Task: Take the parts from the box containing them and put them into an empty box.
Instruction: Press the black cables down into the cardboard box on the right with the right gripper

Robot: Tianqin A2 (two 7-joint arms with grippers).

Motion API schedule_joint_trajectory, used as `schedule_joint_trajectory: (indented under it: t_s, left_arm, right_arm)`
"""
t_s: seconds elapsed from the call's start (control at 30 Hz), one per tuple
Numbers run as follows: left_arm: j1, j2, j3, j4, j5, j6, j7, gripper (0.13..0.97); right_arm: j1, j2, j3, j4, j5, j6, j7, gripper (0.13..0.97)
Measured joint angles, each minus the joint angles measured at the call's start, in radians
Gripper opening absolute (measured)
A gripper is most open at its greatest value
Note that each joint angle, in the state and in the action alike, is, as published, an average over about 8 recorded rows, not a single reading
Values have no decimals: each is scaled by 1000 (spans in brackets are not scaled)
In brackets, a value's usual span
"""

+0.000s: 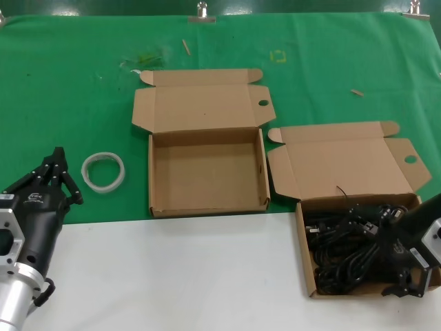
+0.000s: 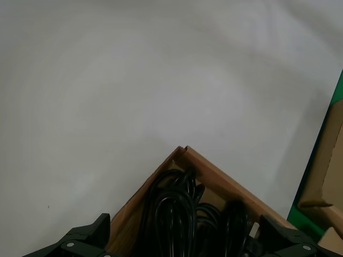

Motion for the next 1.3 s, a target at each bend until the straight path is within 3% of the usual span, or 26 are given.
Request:
schedule_joint_trajectory:
  t_s: [0.43, 0.73, 1.03, 1.3]
  left_arm:
    - [0, 0, 0, 0, 0, 0, -1, 140]
    - [0, 0, 0, 0, 0, 0, 0, 140]
    - [0, 0, 0, 0, 0, 0, 0, 140]
    - [0, 0, 0, 0, 0, 0, 0, 140]
  right_arm:
    - [-19, 12, 8, 13, -14, 20, 5, 918]
    - [-42, 30, 15, 56, -15, 26, 19, 806]
    - [-51, 35, 18, 78, -16, 26, 28, 628]
    - [-62, 40, 17, 110, -14, 20, 38, 414]
